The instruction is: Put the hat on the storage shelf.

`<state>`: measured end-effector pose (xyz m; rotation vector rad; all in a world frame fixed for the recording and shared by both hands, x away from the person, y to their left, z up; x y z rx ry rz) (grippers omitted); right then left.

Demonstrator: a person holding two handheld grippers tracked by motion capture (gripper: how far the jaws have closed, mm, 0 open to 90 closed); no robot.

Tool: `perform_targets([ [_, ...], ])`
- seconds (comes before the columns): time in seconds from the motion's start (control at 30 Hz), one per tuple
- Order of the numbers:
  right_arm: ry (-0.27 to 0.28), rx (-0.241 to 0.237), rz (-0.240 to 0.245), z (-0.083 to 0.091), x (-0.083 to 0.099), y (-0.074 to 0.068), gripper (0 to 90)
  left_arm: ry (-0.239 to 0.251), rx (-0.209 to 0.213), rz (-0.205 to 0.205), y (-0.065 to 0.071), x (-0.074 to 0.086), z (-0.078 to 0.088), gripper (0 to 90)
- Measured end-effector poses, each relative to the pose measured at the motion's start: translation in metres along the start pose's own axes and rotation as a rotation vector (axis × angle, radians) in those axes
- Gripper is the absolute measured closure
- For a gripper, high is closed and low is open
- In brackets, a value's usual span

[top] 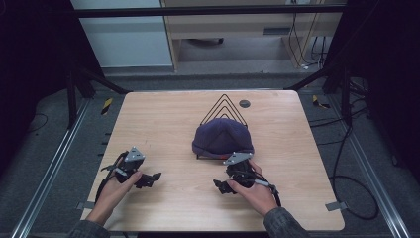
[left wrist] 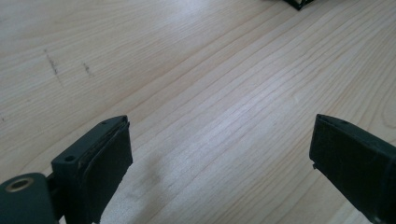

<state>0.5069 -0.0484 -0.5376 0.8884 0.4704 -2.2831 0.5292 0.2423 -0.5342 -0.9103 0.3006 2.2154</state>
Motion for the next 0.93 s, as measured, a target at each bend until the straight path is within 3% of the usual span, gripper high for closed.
perform_targets([
  [0.43,-0.038,0.023,-0.011,-0.019,0.014,0.000,11.0,-0.053,0.026,0.034,0.001,0.008,-0.013,4.2],
  [0.5,-0.033,0.033,-0.005,-0.019,0.014,0.000,11.0,-0.066,0.027,0.041,0.002,0.009,-0.015,4.1],
  [0.57,-0.026,0.038,-0.006,-0.020,0.014,0.000,9.9,-0.112,0.016,0.027,0.003,0.014,-0.020,4.0],
  [0.63,-0.021,0.058,0.025,-0.022,0.016,-0.002,7.2,-0.118,0.001,0.004,0.004,0.015,-0.022,1.6],
  [0.73,0.003,0.063,0.015,-0.024,0.016,-0.004,5.6,-0.126,-0.005,-0.001,0.005,0.015,-0.023,0.4],
  [0.77,0.044,0.071,0.008,-0.025,0.017,-0.004,5.0,-0.120,-0.012,-0.003,0.005,0.015,-0.023,0.0],
  [0.93,0.044,0.069,0.009,-0.025,0.017,-0.004,5.0,-0.118,-0.014,0.006,0.006,0.015,-0.023,0.0],
])
Point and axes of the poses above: each handheld gripper's, and its own axes: z roughly backward along the jaws, x roughly out of its underside, y roughly to its right, the point moved 8 cm from there along -z, roughly forward along the jaws, and after that the axes turned 4 degrees about -z, right-handed, at the moved point
